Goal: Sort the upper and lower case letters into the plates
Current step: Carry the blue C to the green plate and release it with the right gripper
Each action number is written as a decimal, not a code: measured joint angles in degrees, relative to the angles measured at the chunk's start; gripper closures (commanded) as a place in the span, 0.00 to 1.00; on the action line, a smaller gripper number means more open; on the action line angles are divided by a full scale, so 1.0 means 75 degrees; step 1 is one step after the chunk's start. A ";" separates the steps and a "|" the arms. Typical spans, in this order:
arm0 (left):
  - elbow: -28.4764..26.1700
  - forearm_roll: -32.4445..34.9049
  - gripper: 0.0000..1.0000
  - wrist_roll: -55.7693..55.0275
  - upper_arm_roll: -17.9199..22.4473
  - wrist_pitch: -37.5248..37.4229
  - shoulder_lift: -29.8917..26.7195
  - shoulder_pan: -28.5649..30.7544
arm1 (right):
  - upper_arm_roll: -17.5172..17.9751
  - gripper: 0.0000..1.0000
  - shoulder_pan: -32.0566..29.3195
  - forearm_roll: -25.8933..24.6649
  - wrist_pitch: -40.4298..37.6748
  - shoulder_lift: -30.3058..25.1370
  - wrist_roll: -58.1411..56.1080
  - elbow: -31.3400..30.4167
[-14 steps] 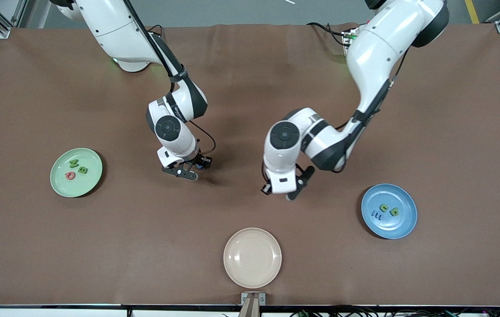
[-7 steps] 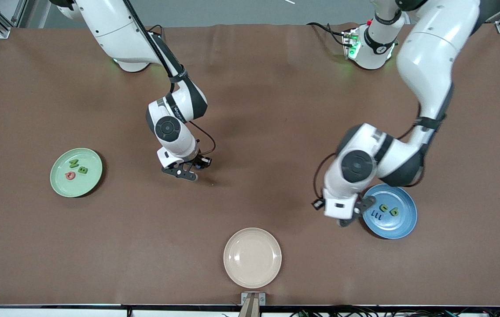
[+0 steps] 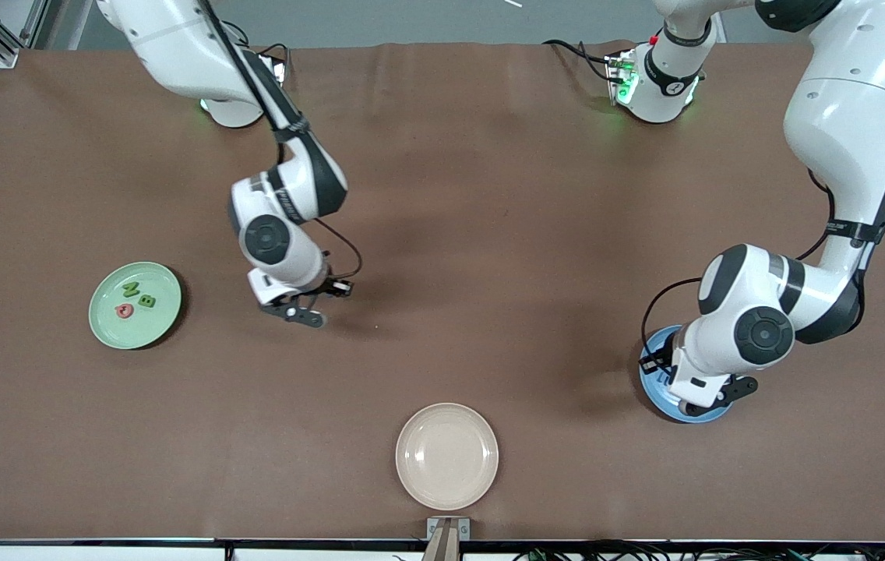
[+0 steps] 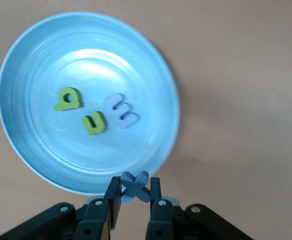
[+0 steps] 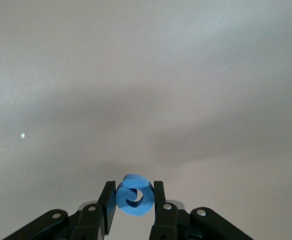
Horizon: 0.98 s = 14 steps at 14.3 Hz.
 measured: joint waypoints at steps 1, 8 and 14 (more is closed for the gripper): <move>-0.0198 0.0075 0.99 0.0158 -0.0001 0.0088 0.0000 0.0115 | -0.0131 0.81 -0.0324 -0.0157 -0.0416 -0.0356 -0.0605 0.0015; -0.0938 0.0988 0.85 0.0746 -0.0004 0.0204 -0.0003 0.0601 | -0.0385 0.81 -0.2987 -0.0444 -0.0331 -0.1055 -0.4584 -0.0930; -0.1051 0.1080 0.00 0.0783 -0.0006 0.0401 -0.0012 0.0681 | -0.0380 0.79 -0.4254 -0.0516 0.1668 -0.1015 -0.6238 -0.2239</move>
